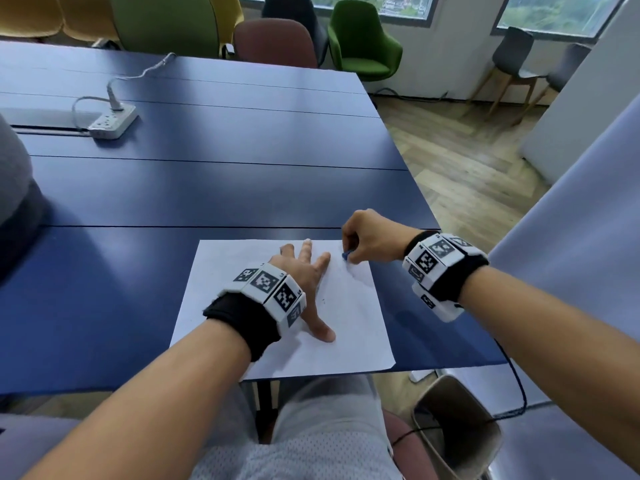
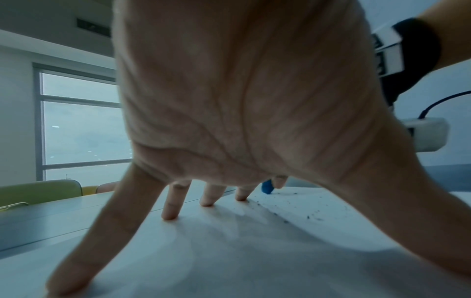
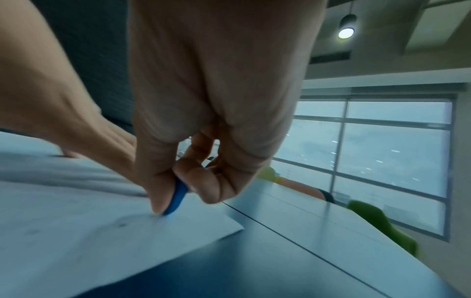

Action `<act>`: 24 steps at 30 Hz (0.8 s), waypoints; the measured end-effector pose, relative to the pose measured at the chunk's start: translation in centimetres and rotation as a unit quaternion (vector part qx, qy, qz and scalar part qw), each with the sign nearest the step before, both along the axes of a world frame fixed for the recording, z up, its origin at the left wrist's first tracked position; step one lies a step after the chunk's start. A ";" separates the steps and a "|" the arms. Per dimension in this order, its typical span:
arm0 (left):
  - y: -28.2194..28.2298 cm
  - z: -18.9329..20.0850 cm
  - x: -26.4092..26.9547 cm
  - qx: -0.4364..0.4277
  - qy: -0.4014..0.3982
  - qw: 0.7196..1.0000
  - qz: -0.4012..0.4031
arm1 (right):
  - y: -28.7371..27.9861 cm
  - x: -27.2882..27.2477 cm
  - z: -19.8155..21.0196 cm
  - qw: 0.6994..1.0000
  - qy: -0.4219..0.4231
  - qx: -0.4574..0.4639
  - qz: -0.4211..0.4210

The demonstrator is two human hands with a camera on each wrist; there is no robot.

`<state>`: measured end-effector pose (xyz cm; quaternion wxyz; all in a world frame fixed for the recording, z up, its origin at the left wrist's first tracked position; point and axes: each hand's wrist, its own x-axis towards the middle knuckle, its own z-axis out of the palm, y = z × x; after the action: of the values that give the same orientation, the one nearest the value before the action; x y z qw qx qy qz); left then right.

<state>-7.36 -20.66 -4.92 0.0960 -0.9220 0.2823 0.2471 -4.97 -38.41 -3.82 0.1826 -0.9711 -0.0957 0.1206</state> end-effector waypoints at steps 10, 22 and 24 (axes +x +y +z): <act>0.0 -0.1 0.2 -0.003 0.008 1.000 0.005 | 2.2 -2.8 0.4 0.991 0.110 0.005 0.075; -0.2 0.3 0.1 0.009 0.021 1.000 0.014 | 1.2 -3.7 0.6 0.992 0.092 -0.037 0.081; -0.2 0.3 0.1 0.011 0.025 1.000 0.011 | 1.2 -4.5 0.4 0.993 0.076 -0.040 0.084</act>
<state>-7.23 -20.88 -4.62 0.0959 -0.9175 0.2717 0.2741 -9.50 -37.20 -3.41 0.1393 -0.9541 -0.1578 0.2129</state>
